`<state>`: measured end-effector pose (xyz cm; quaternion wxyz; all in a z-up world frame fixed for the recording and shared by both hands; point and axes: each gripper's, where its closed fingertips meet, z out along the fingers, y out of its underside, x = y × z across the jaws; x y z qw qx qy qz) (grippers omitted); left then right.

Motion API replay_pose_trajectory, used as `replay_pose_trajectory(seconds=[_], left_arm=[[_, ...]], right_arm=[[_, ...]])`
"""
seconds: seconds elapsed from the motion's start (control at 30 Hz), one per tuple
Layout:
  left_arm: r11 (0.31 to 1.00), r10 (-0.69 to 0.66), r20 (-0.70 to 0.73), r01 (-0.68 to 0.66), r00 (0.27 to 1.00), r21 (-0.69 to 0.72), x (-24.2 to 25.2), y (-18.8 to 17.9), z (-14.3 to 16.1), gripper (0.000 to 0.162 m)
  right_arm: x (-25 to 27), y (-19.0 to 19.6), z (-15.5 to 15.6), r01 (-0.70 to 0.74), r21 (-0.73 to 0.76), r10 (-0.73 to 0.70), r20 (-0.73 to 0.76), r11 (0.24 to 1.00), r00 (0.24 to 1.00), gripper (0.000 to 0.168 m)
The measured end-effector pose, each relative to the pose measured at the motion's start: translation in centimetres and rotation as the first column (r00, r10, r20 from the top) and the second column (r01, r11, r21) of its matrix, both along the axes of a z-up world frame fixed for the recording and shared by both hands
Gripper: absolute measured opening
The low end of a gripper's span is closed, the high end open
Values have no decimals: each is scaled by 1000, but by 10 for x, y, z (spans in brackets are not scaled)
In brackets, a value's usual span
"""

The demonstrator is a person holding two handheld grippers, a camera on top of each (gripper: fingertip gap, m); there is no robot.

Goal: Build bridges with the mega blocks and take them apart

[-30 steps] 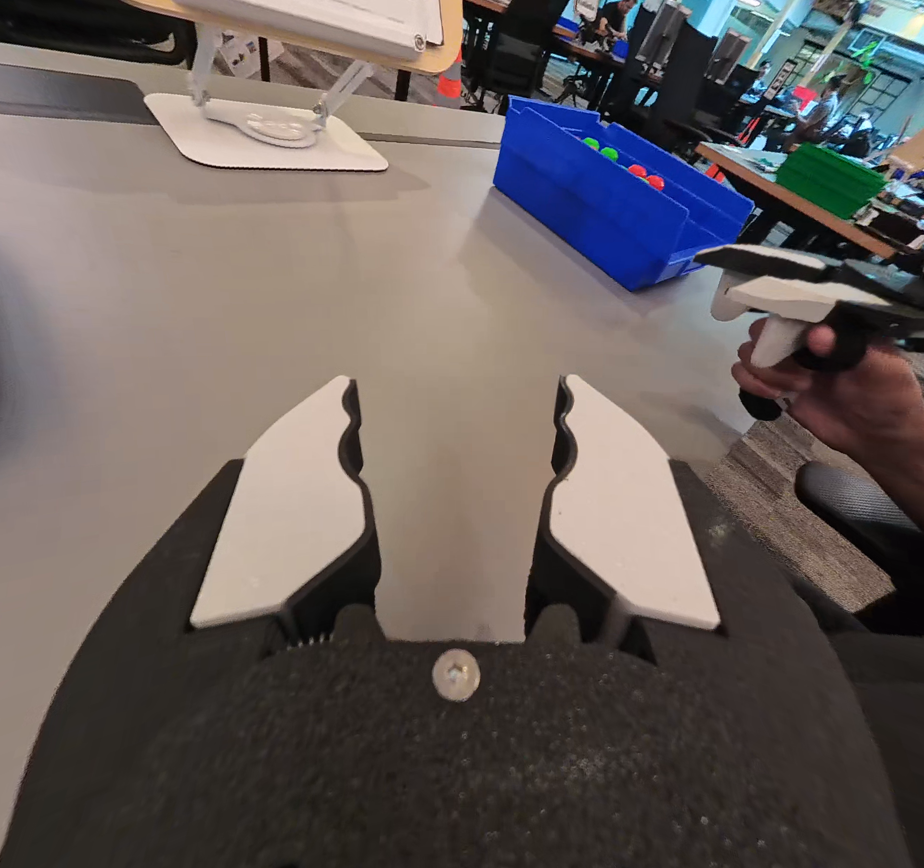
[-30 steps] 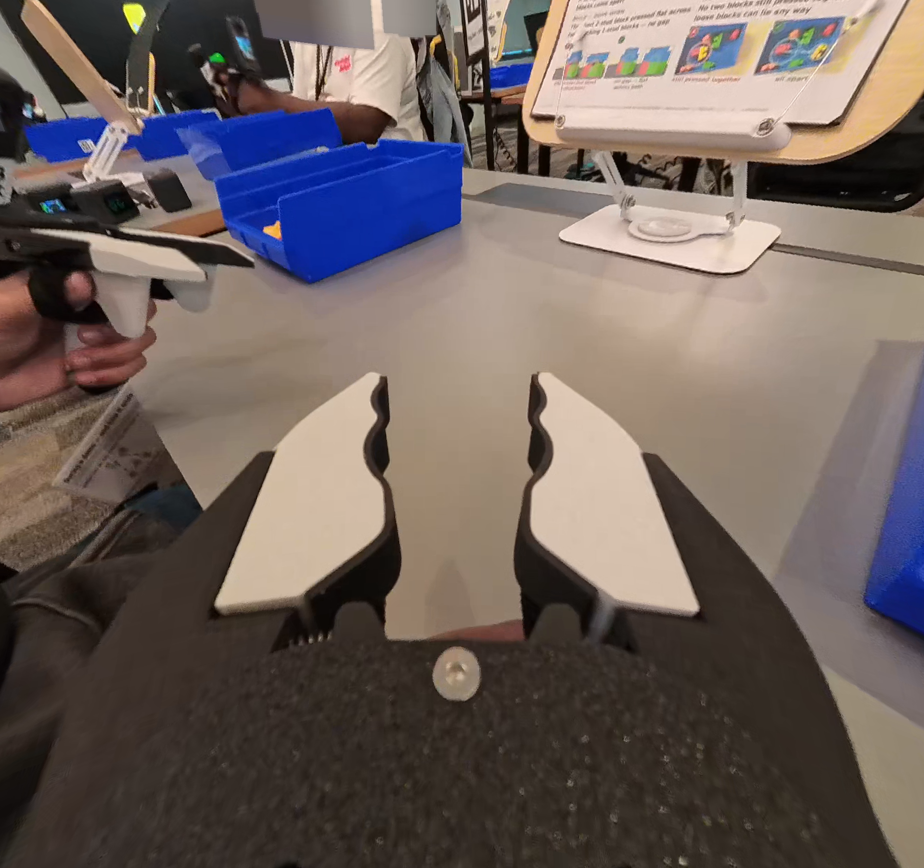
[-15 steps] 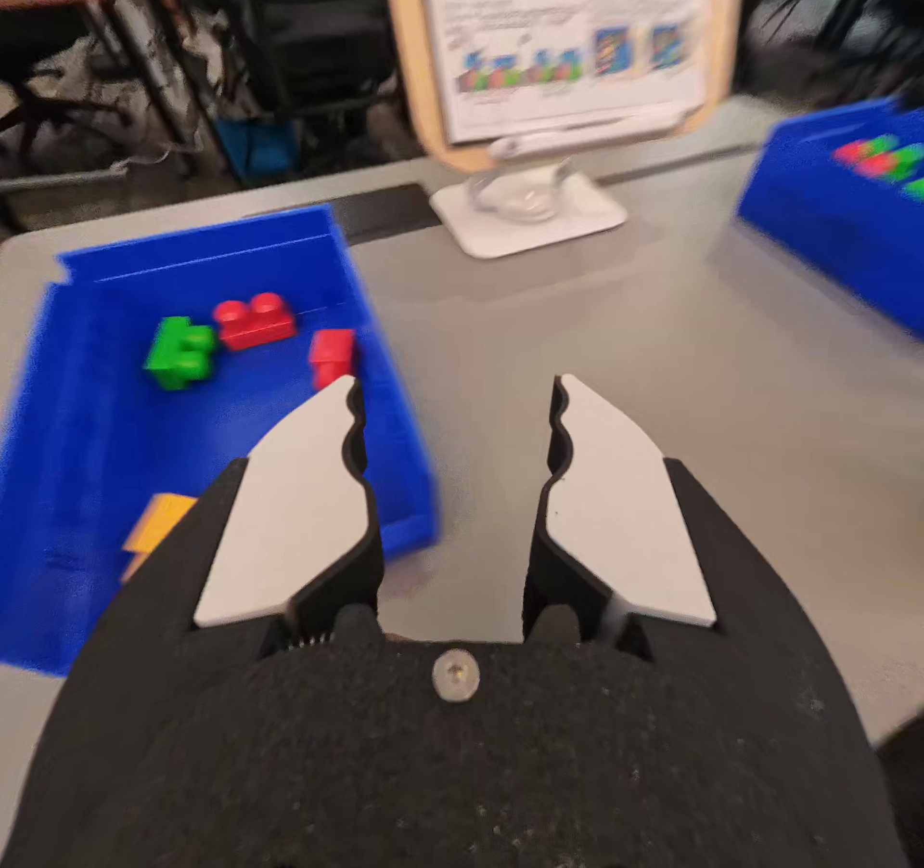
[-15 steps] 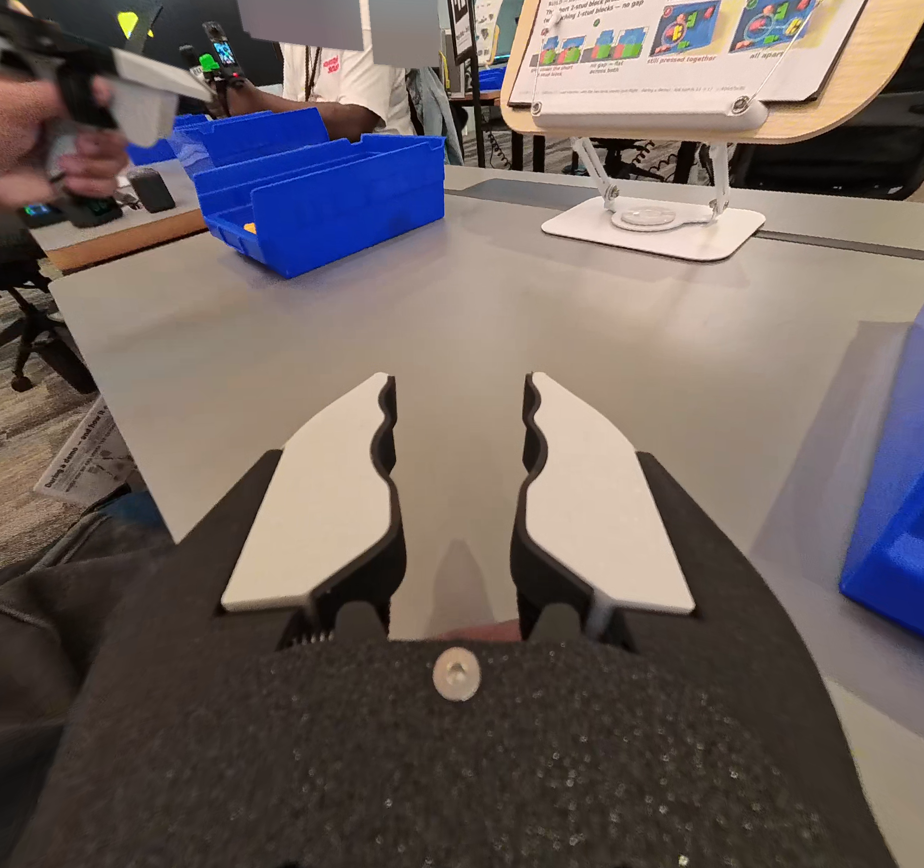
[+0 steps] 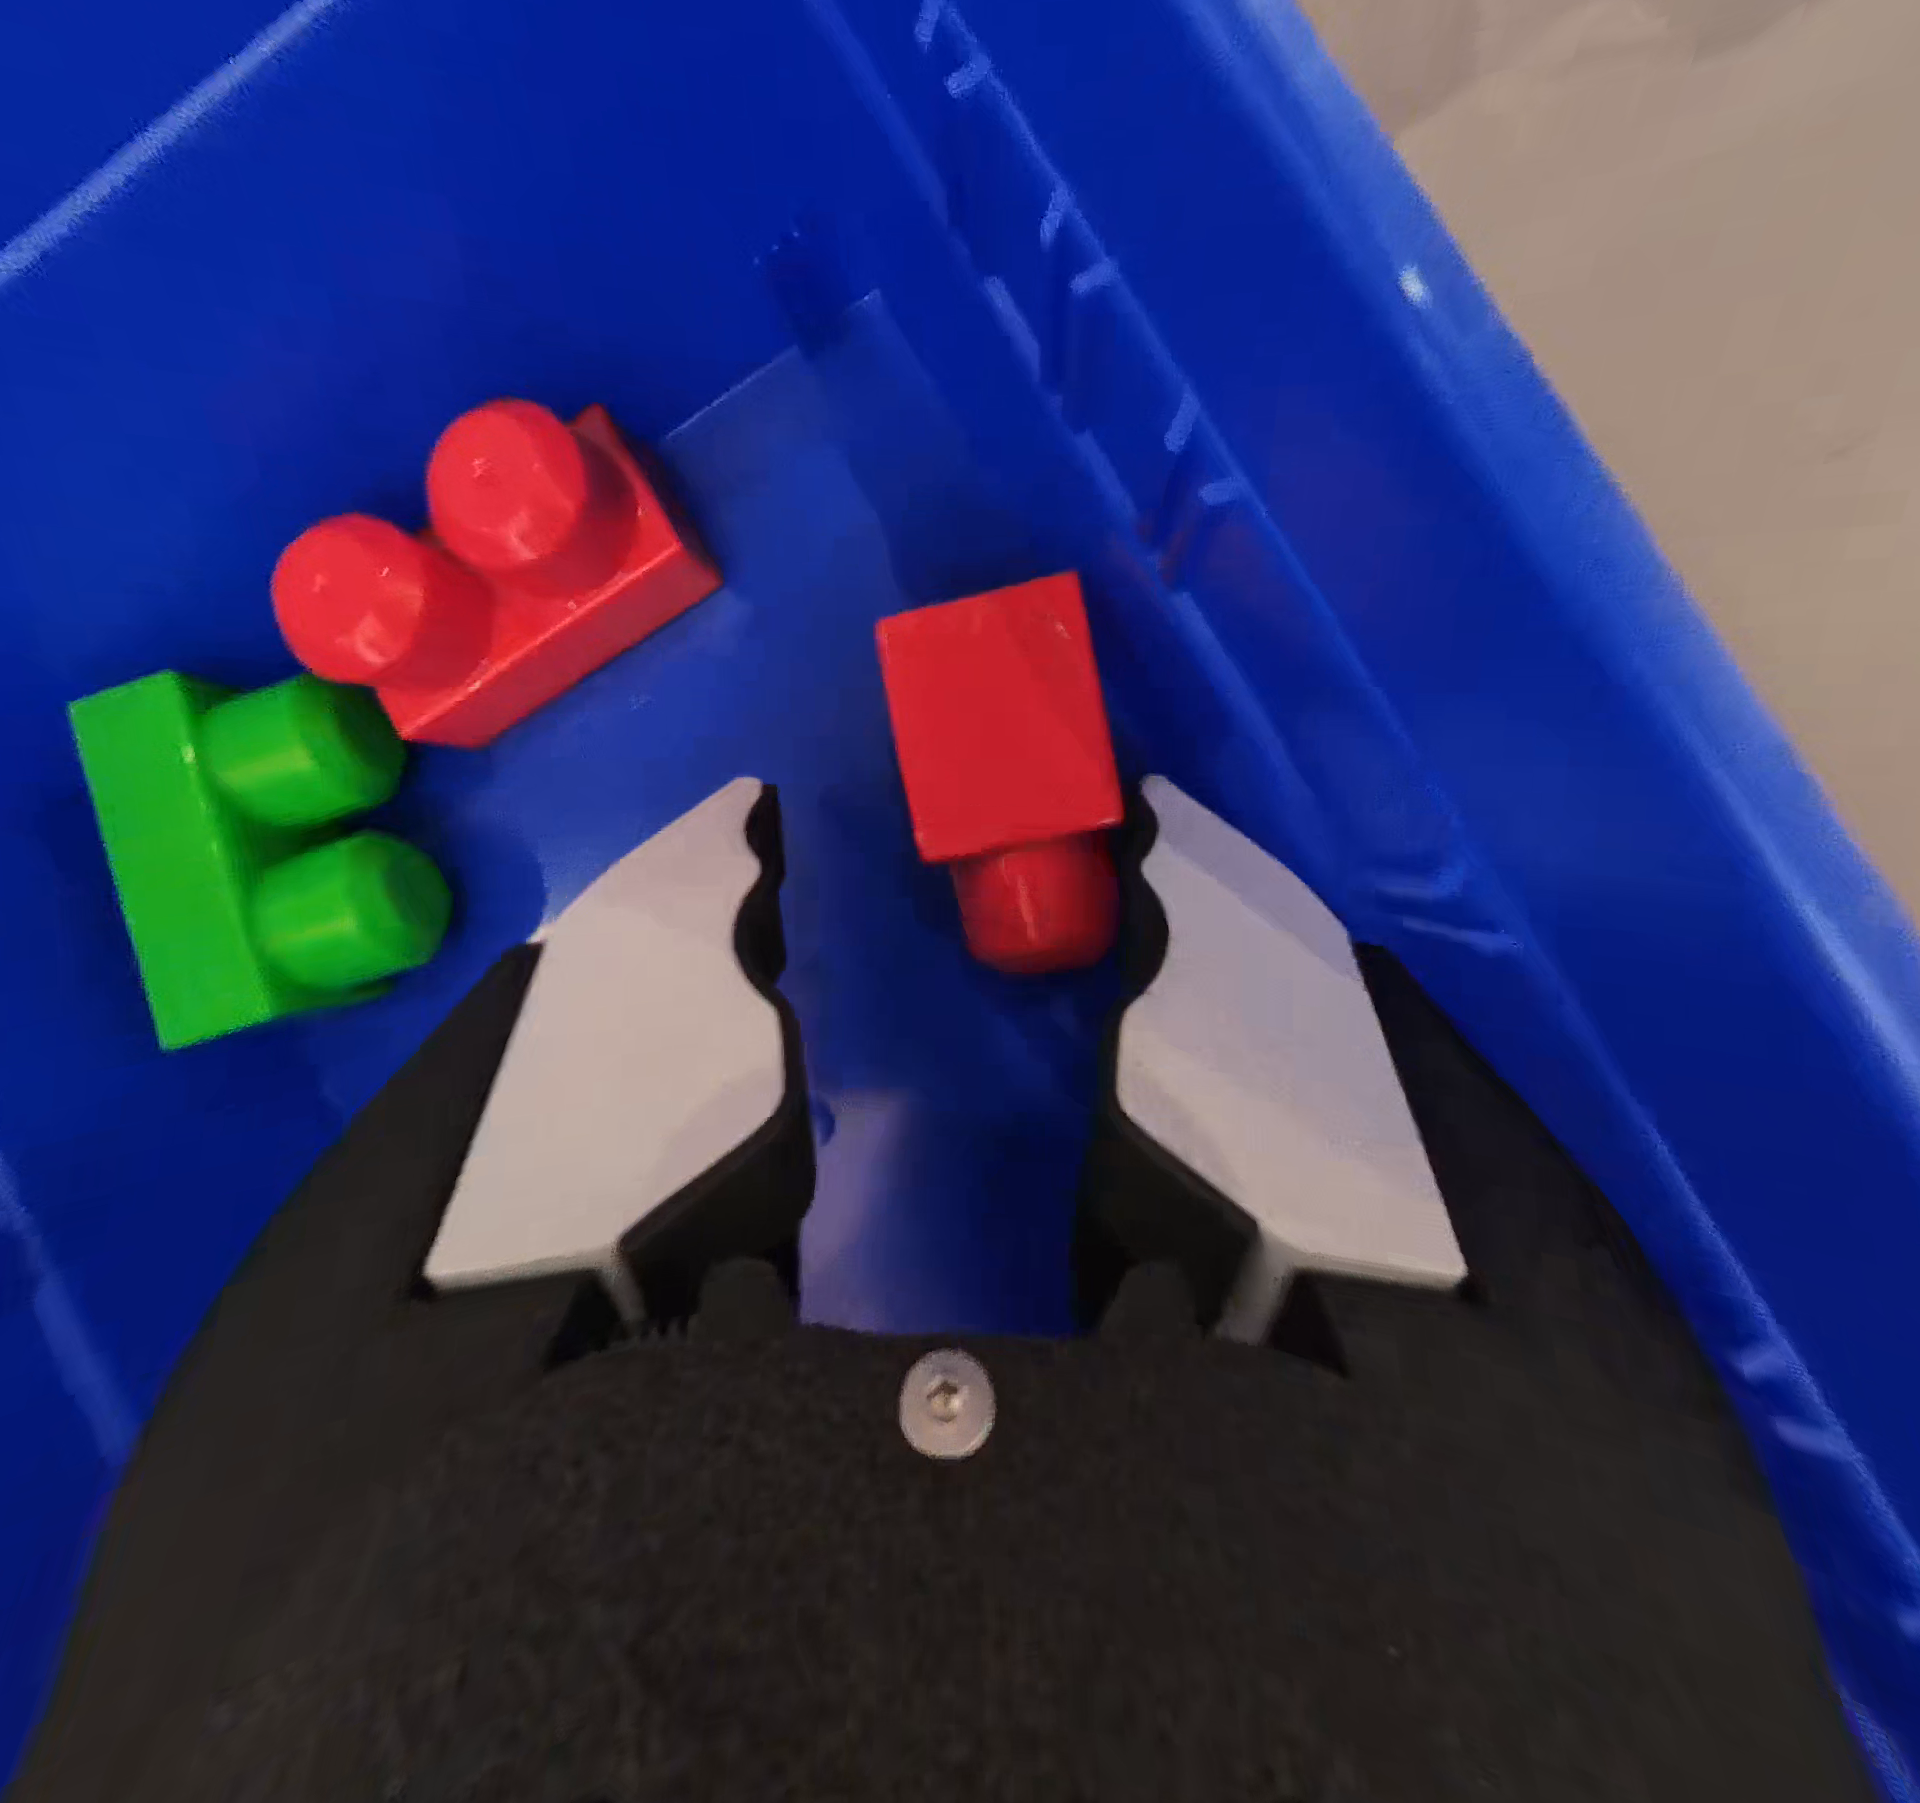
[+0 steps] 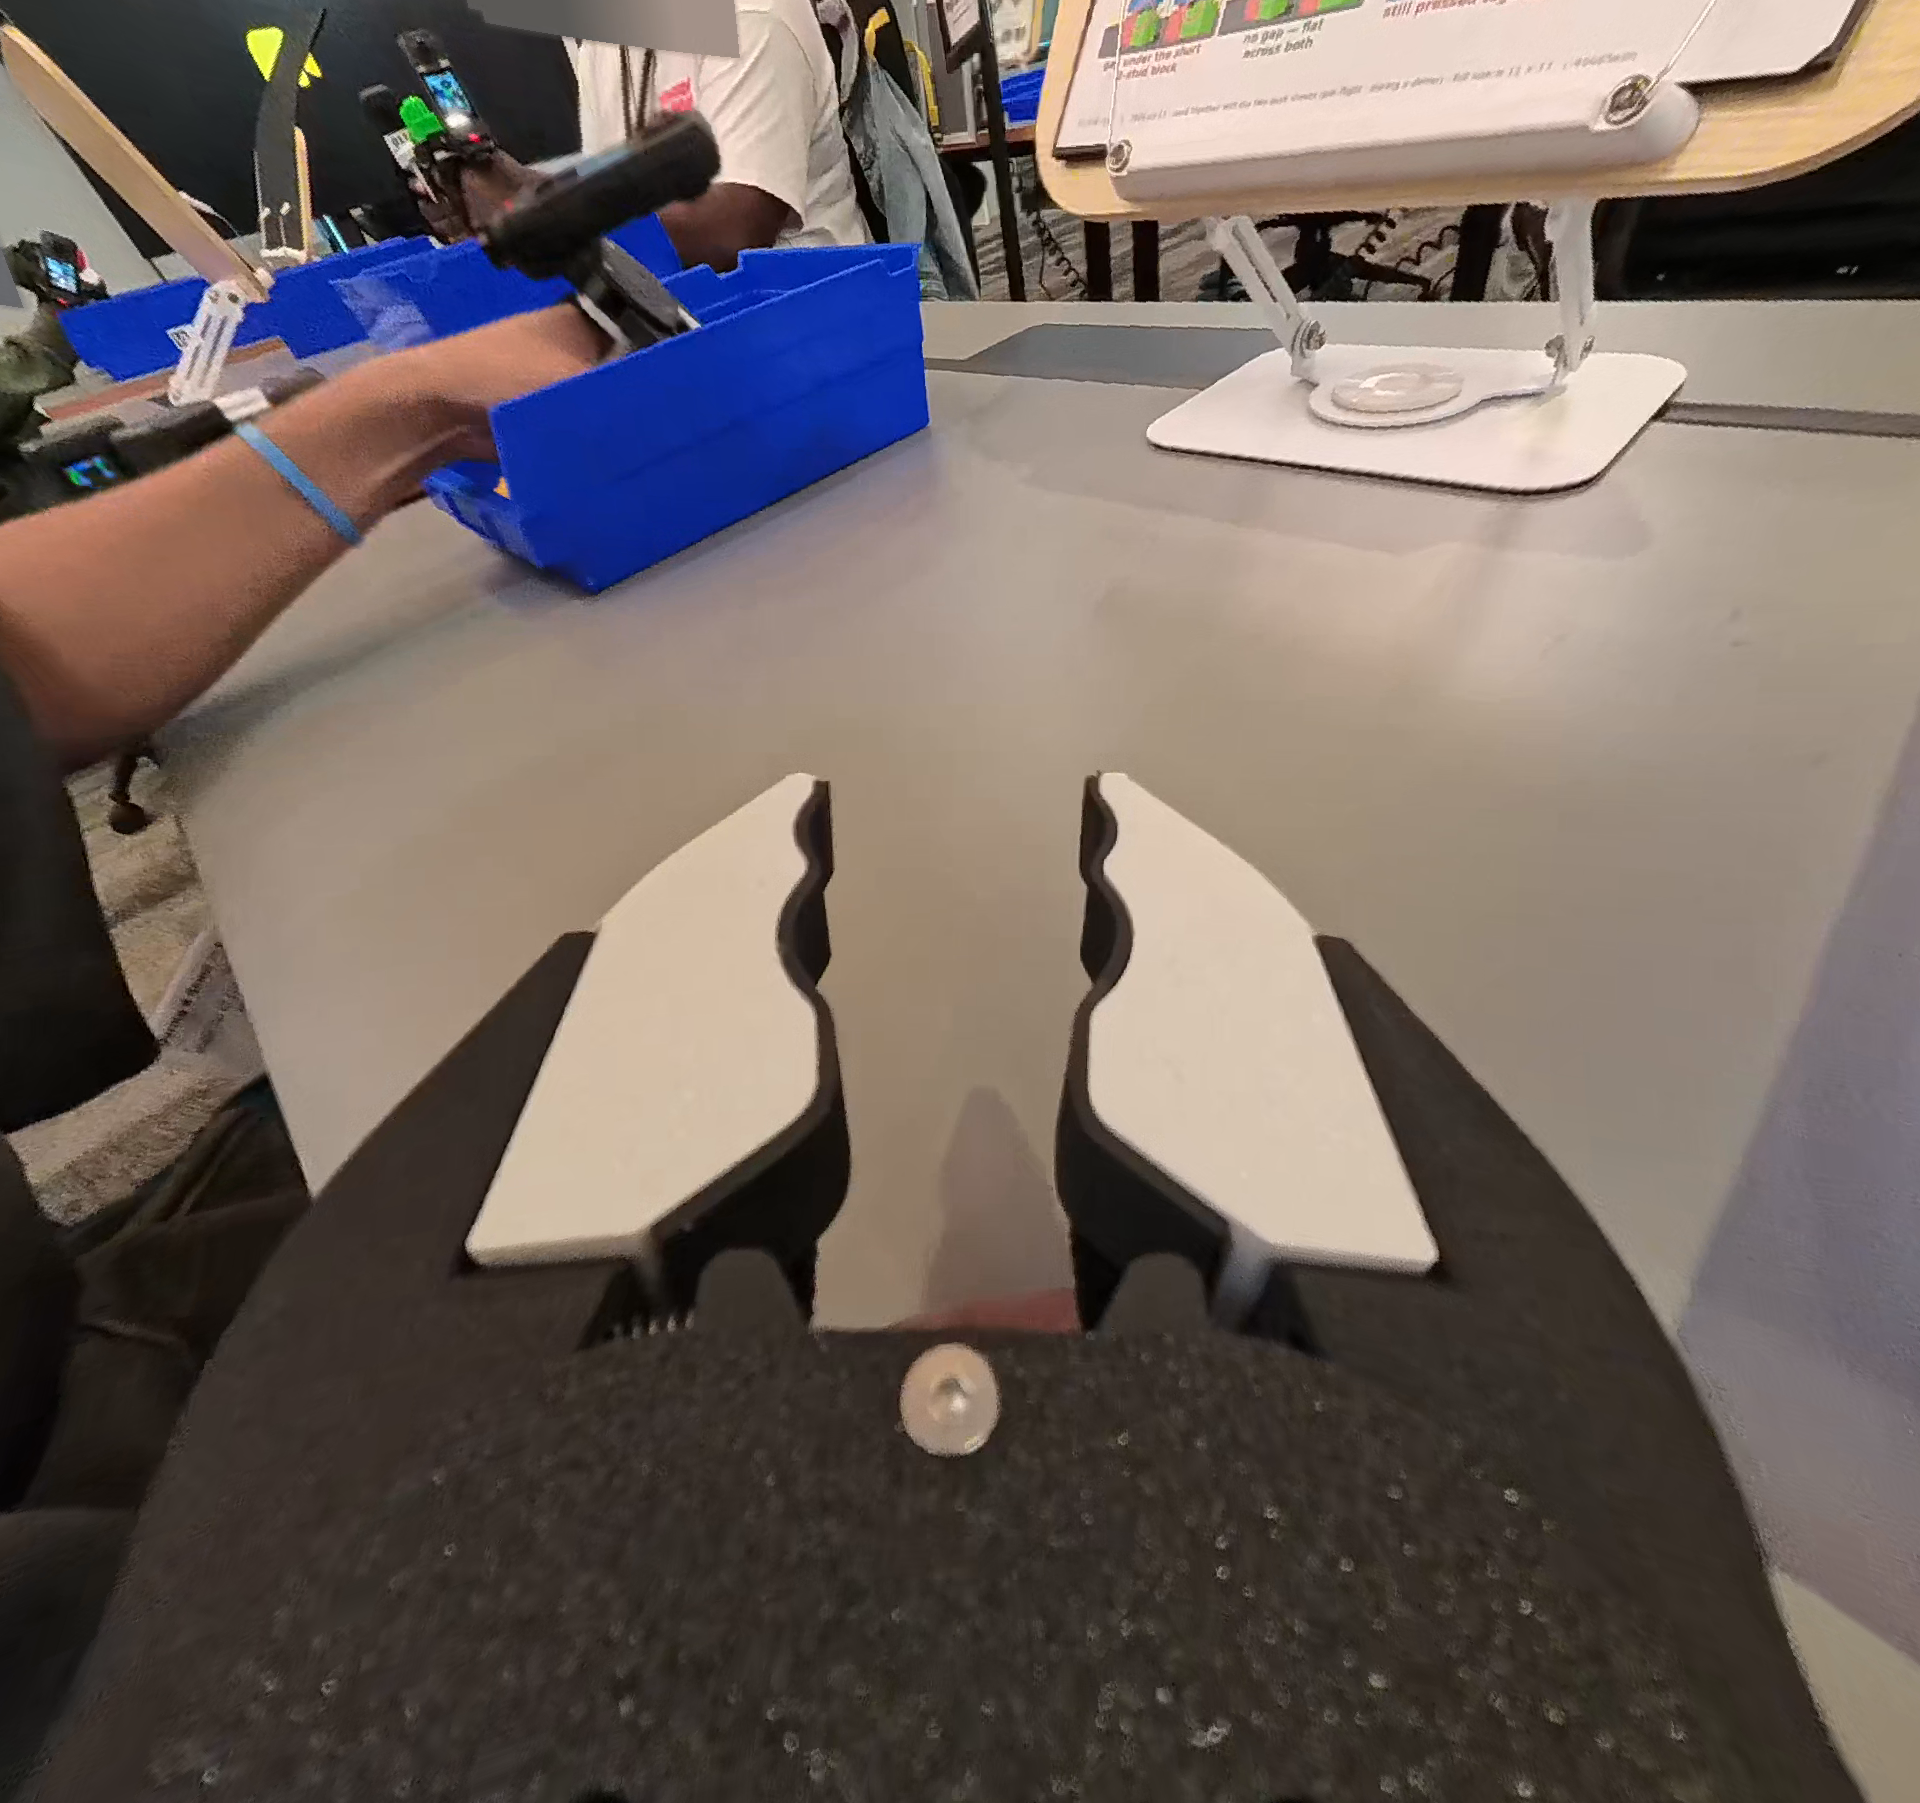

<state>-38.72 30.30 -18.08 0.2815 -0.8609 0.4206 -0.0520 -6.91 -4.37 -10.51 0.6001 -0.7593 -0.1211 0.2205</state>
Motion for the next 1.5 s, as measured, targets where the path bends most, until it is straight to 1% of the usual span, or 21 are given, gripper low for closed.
replay_pose_trajectory(seconds=[0.07, 0.1, 0.2, 0.27, 0.33, 0.43, 0.5, 0.53, 0.6, 0.63, 0.7, 0.8, 0.87, 0.97, 1.03, 1.17, 1.3, 1.4, 1.43, 1.47, 1.5], left_arm=[[1000, -24, 39, 24, 999, -2, 9, 3, -3, 40], [999, -31, 58, 31, 998, -4, 12, 4, -3, 40], [999, -43, 42, 43, 998, 6, 5, 2, -1, 39], [998, -43, 51, 41, 998, 41, -6, -6, 12, 39], [995, -58, 76, 51, 995, 91, -17, -22, 38, 39], [975, -127, 161, 94, 979, 200, -16, -59, 101, 39], [955, -227, 253, 163, 941, 249, 7, -93, 143, 39], [948, -275, 294, 208, 915, 239, 24, -112, 156, 39], [928, -356, 304, 296, 884, 226, 62, -142, 167, 39], [917, -386, 282, 332, 878, 223, 82, -152, 165, 39], [908, -407, 184, 373, 895, 192, 117, -161, 146, 39], [908, -402, 18, 396, 915, 135, 150, -162, 105, 39], [907, -416, -25, 417, 909, 66, 162, -167, 76, 39], [902, -431, -1, 431, 902, 9, 178, -173, 47, 39], [911, -410, -9, 410, 912, 33, 188, -167, 37, 39], [931, -363, -50, 364, 931, 13, 202, -146, 14, 39], [942, -334, -25, 332, 942, -51, 215, -131, -4, 39], [943, -329, -9, 329, 944, -50, 222, -128, -9, 39], [945, -324, 0, 324, 946, -46, 223, -128, -9, 41], [949, -313, 3, 313, 950, -38, 222, -128, -9, 58], [956, -292, -1, 292, 957, -21, 219, -126, -6, 69]], right_arm=[[-1, 2, 0, -5, -13, 5, -28, 1000, 1000, 44], [-1, 3, -1, -4, -18, 3, -37, 1000, 999, 43], [0, 2, 0, 1, -17, -2, -54, 1000, 999, 42], [-1, -1, 1, -6, -17, 5, -66, 1000, 998, 42], [0, -6, 2, -9, -12, 8, -65, 1000, 998, 41], [2, -13, 6, -11, 1, 11, -55, 1000, 998, 41], [3, -18, 10, -14, 16, 15, -48, 1000, 999, 41], [4, -20, 12, -16, 23, 16, -38, 1000, 999, 41], [6, -23, 14, -11, 39, 12, -11, 999, 1000, 42], [8, -24, 17, -8, 51, 8, -3, 999, 1000, 42], [10, -26, 20, -2, 61, 2, -5, 998, 1000, 42], [9, -29, 22, -7, 70, 8, -10, 998, 1000, 42], [8, -31, 19, -13, 65, 13, 3, 998, 1000, 42], [7, -35, 11, -13, 47, 11, 36, 999, 999, 42], [6, -37, 11, -16, 49, 14, 43, 999, 999, 42], [7, -41, 14, -14, 55, 12, 44, 998, 999, 42], [7, -44, 18, -9, 63, 5, 58, 998, 998, 42], [6, -45, 17, -12, 61, 8, 67, 998, 998, 42], [6, -45, 15, -13, 57, 9, 71, 998, 997, 42], [6, -45, 14, -15, 51, 12, 74, 999, 997, 42], [5, -46, 12, -18, 45, 14, 73, 999, 997, 42]])
